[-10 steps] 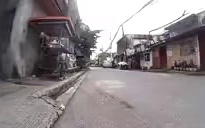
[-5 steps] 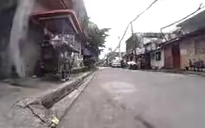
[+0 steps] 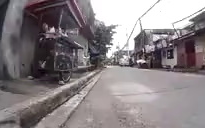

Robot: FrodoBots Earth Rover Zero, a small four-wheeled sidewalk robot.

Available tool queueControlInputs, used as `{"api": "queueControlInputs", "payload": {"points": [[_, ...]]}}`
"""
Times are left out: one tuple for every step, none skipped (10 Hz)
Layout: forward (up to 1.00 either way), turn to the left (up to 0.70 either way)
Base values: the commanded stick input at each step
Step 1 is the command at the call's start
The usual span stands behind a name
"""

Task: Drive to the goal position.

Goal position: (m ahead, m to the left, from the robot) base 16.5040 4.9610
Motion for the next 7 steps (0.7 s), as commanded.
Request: {"api": "queueControlInputs", "payload": {"points": [[1.00,0.00],[1.00,0.00],[1.00,0.00],[1.00,0.00],[1.00,0.00],[1.00,0.00],[1.00,0.00]]}}
